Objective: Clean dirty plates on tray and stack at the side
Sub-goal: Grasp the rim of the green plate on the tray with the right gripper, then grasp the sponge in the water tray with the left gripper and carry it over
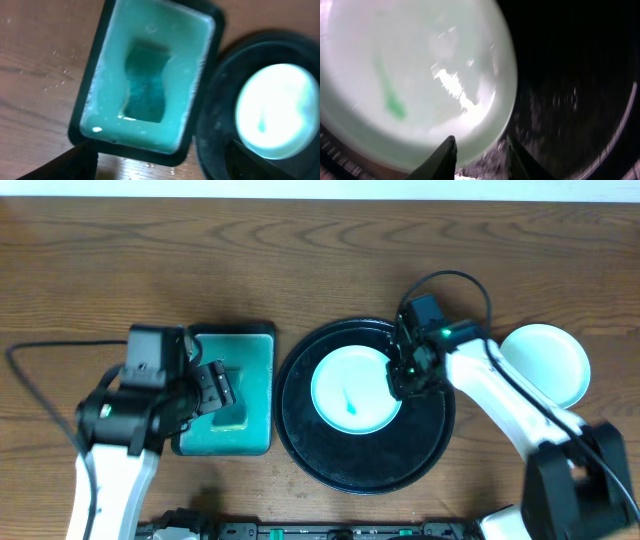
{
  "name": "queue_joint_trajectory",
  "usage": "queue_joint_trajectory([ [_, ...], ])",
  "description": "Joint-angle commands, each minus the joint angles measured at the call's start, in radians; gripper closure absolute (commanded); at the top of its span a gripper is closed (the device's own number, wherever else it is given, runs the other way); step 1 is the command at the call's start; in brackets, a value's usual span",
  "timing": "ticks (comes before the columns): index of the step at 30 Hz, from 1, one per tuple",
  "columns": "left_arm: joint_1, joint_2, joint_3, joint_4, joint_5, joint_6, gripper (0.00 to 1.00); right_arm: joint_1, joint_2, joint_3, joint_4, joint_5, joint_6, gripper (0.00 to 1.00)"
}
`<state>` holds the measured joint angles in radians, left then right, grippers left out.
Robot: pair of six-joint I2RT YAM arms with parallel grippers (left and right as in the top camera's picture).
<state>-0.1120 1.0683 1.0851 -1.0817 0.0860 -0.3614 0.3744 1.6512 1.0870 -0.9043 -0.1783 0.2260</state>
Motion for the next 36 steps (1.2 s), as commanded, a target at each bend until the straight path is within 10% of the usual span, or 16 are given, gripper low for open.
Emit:
queue_joint_trajectory([
  [1,0.004,0.124,-0.032,0.006,-0.08,0.01,0.22,-0.009,-0.085,0.002,-0.059,-0.043,0.053,0.68],
  [18,0.004,0.76,-0.043,0.225,-0.045,-0.017,0.67,0.029,-0.086,-0.233,0.114,-0.066,0.182,0.71],
  [20,0.004,0.757,-0.04,0.227,-0.044,-0.017,0.91,0.029,-0.086,-0.251,0.136,-0.066,0.182,0.7],
  [36,0.004,0.479,0.03,0.053,-0.018,0.01,0.93,0.029,-0.085,-0.274,0.308,-0.059,0.197,0.74],
])
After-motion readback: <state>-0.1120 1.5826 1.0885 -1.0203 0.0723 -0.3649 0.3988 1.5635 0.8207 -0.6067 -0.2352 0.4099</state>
